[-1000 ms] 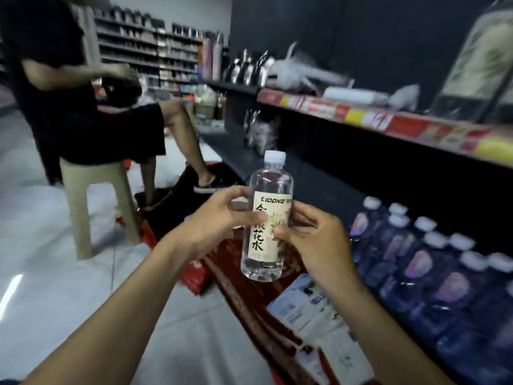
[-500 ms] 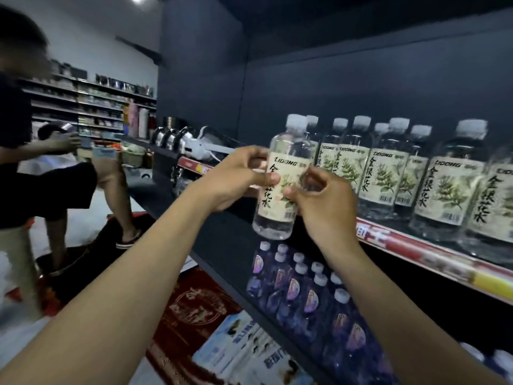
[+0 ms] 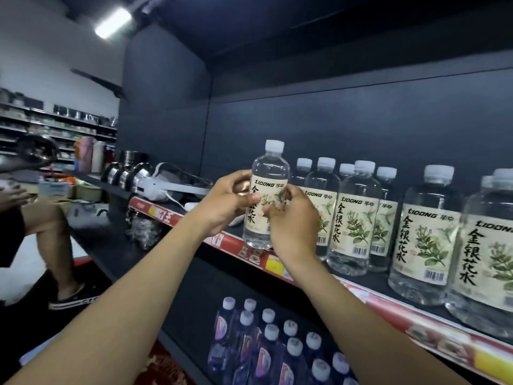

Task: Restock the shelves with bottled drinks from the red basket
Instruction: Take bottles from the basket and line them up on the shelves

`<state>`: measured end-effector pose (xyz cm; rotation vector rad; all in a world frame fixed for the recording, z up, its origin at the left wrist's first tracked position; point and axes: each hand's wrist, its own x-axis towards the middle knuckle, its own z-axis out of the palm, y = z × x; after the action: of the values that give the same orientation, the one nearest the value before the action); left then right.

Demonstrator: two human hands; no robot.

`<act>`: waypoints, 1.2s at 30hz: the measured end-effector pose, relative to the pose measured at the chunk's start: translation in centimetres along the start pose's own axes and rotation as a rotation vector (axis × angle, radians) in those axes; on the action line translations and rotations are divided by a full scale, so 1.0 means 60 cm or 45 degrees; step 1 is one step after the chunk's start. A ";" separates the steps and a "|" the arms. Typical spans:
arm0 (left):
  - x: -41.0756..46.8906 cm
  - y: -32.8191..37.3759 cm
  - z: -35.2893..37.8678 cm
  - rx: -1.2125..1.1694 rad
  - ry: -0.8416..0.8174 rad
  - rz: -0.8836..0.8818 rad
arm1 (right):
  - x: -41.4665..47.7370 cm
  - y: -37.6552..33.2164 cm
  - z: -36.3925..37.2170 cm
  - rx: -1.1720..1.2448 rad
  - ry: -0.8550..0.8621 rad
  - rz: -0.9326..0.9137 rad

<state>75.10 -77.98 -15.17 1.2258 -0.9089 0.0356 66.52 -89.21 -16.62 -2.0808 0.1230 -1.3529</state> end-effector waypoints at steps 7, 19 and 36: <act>0.035 -0.051 -0.006 -0.079 -0.031 -0.060 | 0.014 0.033 0.034 -0.221 -0.046 -0.004; 0.033 -0.071 -0.006 0.243 -0.195 -0.046 | -0.001 0.042 0.045 -0.465 -0.290 -0.122; 0.072 -0.112 -0.007 0.290 -0.105 -0.101 | 0.021 0.059 0.074 -0.565 -0.273 -0.063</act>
<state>81.46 -82.09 -17.85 1.4835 -0.9457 0.0258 71.81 -90.44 -18.75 -2.5993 0.3043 -1.1993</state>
